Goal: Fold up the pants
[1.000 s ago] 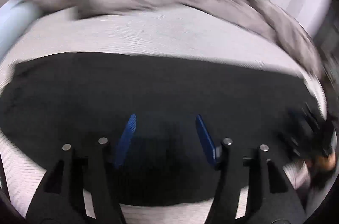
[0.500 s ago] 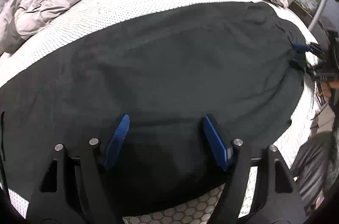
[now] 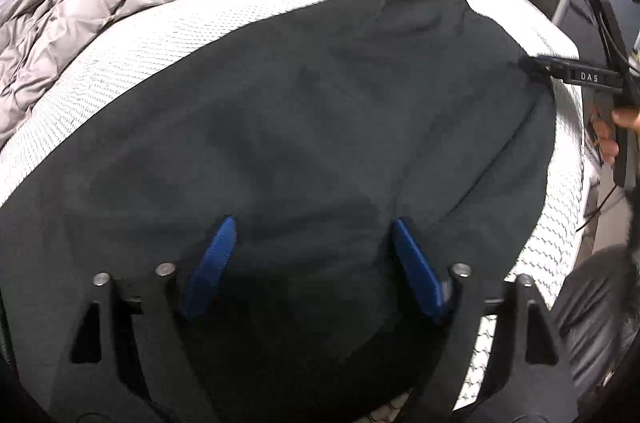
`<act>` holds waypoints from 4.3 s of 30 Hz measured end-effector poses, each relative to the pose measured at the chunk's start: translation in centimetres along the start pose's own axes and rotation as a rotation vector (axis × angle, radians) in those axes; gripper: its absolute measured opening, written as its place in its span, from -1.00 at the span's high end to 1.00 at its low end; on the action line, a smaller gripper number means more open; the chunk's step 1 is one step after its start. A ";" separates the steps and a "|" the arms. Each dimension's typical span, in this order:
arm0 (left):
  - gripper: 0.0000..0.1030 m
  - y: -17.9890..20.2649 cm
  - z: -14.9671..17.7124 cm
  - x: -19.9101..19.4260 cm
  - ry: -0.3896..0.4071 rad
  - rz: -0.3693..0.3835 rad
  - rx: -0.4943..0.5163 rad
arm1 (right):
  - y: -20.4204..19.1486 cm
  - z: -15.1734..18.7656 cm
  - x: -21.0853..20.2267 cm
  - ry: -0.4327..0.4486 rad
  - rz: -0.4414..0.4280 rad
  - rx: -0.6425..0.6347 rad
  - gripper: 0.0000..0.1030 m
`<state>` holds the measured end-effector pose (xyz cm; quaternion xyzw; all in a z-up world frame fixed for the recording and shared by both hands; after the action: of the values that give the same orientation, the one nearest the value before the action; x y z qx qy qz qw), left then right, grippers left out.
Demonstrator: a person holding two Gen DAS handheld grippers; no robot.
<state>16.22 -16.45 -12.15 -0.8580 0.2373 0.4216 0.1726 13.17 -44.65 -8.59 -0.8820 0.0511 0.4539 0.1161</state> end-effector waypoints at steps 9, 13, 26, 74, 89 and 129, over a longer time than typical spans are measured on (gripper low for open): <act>-0.63 -0.6 0.6 -0.2 0.014 -0.003 -0.015 | 5.2 1.0 -1.6 -0.141 -0.378 0.522 -0.48; -0.64 -0.8 0.6 0.0 0.012 0.007 -0.025 | 4.8 1.8 -1.5 -0.171 -0.447 0.573 -0.44; -0.64 -3.5 1.3 -2.9 0.077 0.010 -0.151 | 0.2 -3.8 0.2 0.074 -0.411 0.591 0.66; -0.18 -18.0 4.3 -2.8 0.062 0.224 -0.517 | -22.1 5.2 -3.0 -0.187 -0.495 -0.266 -0.11; 0.89 -18.8 3.7 -4.9 0.100 0.123 -0.473 | -21.7 6.2 -3.2 -0.210 -0.484 -0.278 -0.12; 0.70 -18.7 5.3 -3.5 0.055 0.000 -0.450 | -22.1 6.4 -2.4 -0.227 -0.477 -0.297 -0.12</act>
<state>21.30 2.55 -10.60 -0.8860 0.1419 0.4404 -0.0296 11.03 -21.67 -6.73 -0.8201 -0.2377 0.5119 0.0942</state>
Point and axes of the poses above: each gripper's, at about its wrist camera, not at the fingertips, and x roughly the way its jaws point, y to its right, z to its underside, the point moved 5 cm from there along x, roughly the way its jaws point, and after that the axes turned 13 degrees about x, right-handed, at the moved point
